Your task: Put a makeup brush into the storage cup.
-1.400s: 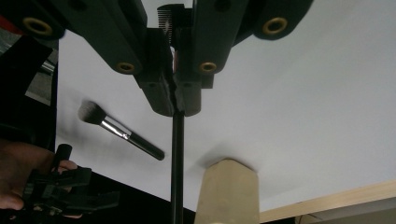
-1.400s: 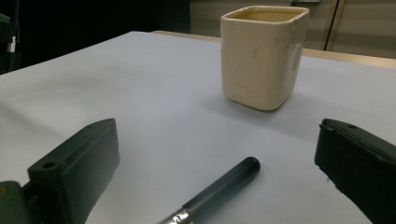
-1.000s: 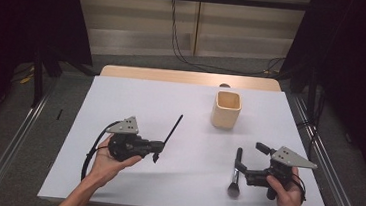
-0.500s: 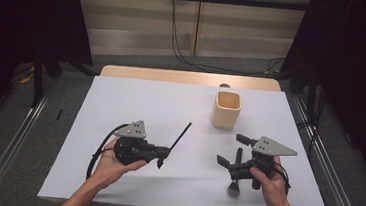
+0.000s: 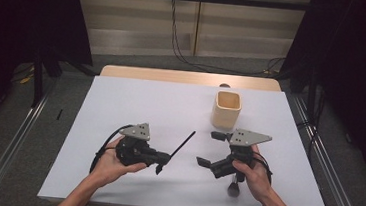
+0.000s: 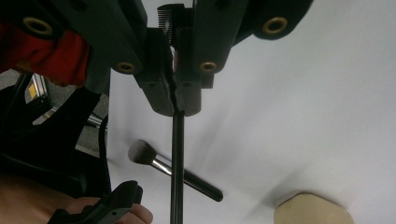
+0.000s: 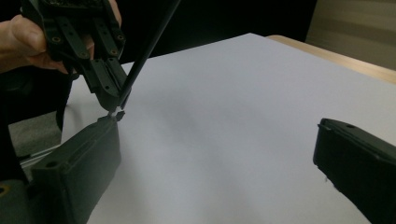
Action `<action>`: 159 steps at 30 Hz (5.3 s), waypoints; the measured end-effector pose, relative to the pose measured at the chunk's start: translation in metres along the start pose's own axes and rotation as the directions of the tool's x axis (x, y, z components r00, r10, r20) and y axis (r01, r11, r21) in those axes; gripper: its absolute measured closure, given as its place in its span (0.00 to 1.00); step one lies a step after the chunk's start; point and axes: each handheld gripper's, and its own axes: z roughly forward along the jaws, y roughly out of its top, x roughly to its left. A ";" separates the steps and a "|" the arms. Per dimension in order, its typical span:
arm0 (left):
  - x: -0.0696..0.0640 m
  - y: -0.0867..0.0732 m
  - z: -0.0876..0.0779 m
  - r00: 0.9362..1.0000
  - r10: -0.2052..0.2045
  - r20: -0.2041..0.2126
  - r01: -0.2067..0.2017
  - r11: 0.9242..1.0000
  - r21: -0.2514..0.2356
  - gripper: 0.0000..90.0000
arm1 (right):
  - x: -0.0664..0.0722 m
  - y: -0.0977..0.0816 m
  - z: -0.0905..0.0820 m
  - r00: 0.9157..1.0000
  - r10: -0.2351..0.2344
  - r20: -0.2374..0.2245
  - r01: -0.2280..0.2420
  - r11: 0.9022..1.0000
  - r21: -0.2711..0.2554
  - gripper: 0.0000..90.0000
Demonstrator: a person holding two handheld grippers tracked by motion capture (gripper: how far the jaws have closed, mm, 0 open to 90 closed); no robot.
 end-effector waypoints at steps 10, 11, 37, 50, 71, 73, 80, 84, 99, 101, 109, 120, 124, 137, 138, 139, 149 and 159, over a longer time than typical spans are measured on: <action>0.003 0.003 0.000 1.000 0.002 -0.003 -0.002 0.997 0.082 0.95 | 0.002 0.007 0.015 0.995 -0.043 -0.085 0.051 0.994 0.092 0.01; 0.003 0.003 0.000 1.000 0.001 -0.004 -0.001 0.996 0.094 0.95 | 0.001 0.007 0.015 0.995 -0.049 -0.093 0.058 0.993 0.100 0.01; 0.005 0.022 0.009 0.996 0.087 -0.023 -0.070 0.915 0.398 0.95 | -0.009 0.022 0.032 0.952 -0.024 -0.307 0.166 0.880 0.446 0.04; 0.006 0.030 0.021 0.994 0.113 0.000 -0.094 0.826 0.556 0.95 | -0.008 0.028 0.049 0.935 -0.042 -0.351 0.250 0.781 0.572 0.06; 0.002 0.035 0.036 0.993 0.118 0.026 -0.108 0.762 0.638 0.95 | 0.002 0.036 0.071 0.907 -0.097 -0.409 0.367 0.658 0.658 0.32; 0.002 0.035 0.037 0.992 0.117 0.035 -0.112 0.756 0.645 0.95 | 0.003 0.036 0.074 0.900 -0.106 -0.422 0.382 0.659 0.648 0.39; 0.002 0.032 0.040 0.993 0.114 0.031 -0.107 0.758 0.643 0.95 | 0.006 0.034 0.079 0.890 -0.082 -0.448 0.390 0.646 0.656 0.55; 0.002 0.031 0.041 0.991 0.121 0.050 -0.124 0.750 0.650 0.95 | 0.005 0.035 0.079 0.883 -0.101 -0.458 0.403 0.662 0.632 0.69; 0.003 0.029 0.045 0.991 0.120 0.059 -0.130 0.755 0.643 0.95 | 0.006 0.031 0.082 0.881 -0.089 -0.465 0.406 0.646 0.646 0.92; 0.003 0.028 0.046 0.993 0.112 0.045 -0.115 0.767 0.631 0.95 | 0.006 0.030 0.082 0.878 -0.093 -0.470 0.413 0.645 0.643 0.93; 0.006 0.028 0.045 0.988 0.142 0.064 -0.150 0.755 0.639 0.94 | 0.005 0.027 0.083 0.863 -0.106 -0.495 0.436 0.650 0.622 0.96; 0.009 0.019 0.045 0.990 0.138 0.038 -0.135 0.815 0.563 0.76 | 0.004 0.026 0.081 0.866 -0.077 -0.494 0.421 0.645 0.638 0.96; 0.012 0.018 0.040 0.989 0.146 -0.004 -0.123 0.842 0.525 0.61 | 0.001 0.027 0.078 0.871 -0.082 -0.484 0.413 0.653 0.634 0.96; 0.021 0.007 0.020 0.986 0.084 -0.147 -0.019 0.918 0.396 0.22 | -0.005 0.026 0.072 0.887 -0.062 -0.457 0.381 0.659 0.649 0.96; 0.021 0.006 0.020 0.984 0.077 -0.161 -0.008 0.921 0.389 0.20 | -0.005 0.026 0.071 0.893 -0.058 -0.447 0.371 0.657 0.657 0.96; 0.022 0.005 0.018 0.983 0.076 -0.167 -0.005 0.922 0.387 0.18 | -0.006 0.025 0.071 0.893 -0.055 -0.448 0.370 0.658 0.656 0.96; 0.028 -0.007 0.005 0.976 0.029 -0.218 0.045 0.945 0.325 0.09 | -0.016 0.021 0.059 0.917 -0.039 -0.397 0.318 0.673 0.668 0.96; 0.022 -0.015 -0.014 0.965 0.008 -0.262 0.048 0.978 0.205 0.05 | -0.019 0.019 0.045 0.937 -0.051 -0.345 0.279 0.705 0.652 0.96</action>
